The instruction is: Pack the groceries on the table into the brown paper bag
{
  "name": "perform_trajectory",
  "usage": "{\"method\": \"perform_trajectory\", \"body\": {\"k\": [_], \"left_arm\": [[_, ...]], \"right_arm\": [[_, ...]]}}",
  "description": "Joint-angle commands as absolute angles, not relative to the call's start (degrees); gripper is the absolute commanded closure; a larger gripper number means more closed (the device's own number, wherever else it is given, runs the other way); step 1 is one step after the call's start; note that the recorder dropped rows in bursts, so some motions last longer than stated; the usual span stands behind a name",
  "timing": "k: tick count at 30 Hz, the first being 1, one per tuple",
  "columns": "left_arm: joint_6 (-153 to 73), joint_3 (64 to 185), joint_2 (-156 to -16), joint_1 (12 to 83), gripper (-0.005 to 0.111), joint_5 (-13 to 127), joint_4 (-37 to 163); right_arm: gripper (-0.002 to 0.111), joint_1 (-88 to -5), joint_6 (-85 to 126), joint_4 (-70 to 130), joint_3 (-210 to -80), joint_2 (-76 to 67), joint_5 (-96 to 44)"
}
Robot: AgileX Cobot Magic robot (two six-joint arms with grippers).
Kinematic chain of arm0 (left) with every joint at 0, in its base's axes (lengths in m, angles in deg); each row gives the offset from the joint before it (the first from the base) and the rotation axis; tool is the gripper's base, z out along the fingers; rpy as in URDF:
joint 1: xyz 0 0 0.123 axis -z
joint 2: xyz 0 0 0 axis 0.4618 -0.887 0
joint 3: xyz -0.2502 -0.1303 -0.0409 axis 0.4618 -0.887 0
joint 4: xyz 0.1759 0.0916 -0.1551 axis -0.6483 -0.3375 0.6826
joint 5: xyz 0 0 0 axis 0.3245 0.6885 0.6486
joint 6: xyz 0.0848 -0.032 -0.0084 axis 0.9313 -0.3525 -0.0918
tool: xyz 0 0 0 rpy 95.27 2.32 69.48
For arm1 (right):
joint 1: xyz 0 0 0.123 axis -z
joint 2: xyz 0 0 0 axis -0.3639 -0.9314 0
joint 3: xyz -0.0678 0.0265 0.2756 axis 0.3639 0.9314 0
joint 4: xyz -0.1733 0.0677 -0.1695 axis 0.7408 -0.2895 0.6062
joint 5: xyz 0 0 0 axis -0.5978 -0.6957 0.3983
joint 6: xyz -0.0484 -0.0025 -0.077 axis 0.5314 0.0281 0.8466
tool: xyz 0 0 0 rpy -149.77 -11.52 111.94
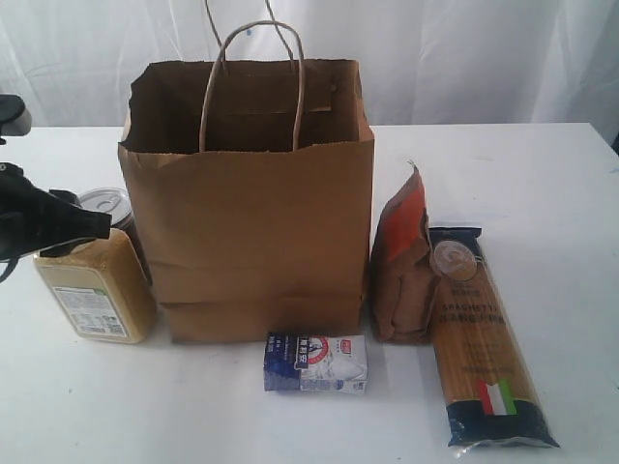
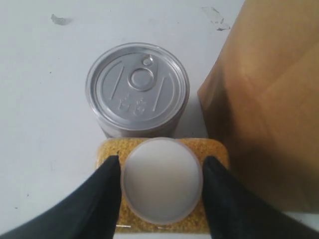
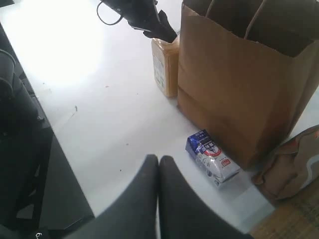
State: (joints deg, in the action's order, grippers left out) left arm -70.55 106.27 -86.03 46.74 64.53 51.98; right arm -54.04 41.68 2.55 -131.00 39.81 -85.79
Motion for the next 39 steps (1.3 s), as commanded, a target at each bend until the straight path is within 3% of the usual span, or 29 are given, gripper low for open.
{"method": "perform_trajectory", "body": {"k": [1,19,29,39], "left_arm": [[-68.15,105.88,-82.80,46.65,0.104,68.47,51.65],[-67.63,105.88,-76.60,46.65,0.105,78.30,54.95],[-66.31,105.88,-74.69,53.38,0.105,83.10,56.08],[-65.45,105.78,-74.69,54.10,0.100,83.98,56.08]], "right_arm": [[0.108,-53.86,41.70,1.82,-130.80,39.92,-85.06],[0.108,-53.86,41.70,1.17,-130.80,39.92,-84.59],[0.108,-53.86,41.70,1.07,-130.80,39.92,-84.74],[0.108,-53.86,41.70,0.01,-130.80,39.92,-85.25]]}}
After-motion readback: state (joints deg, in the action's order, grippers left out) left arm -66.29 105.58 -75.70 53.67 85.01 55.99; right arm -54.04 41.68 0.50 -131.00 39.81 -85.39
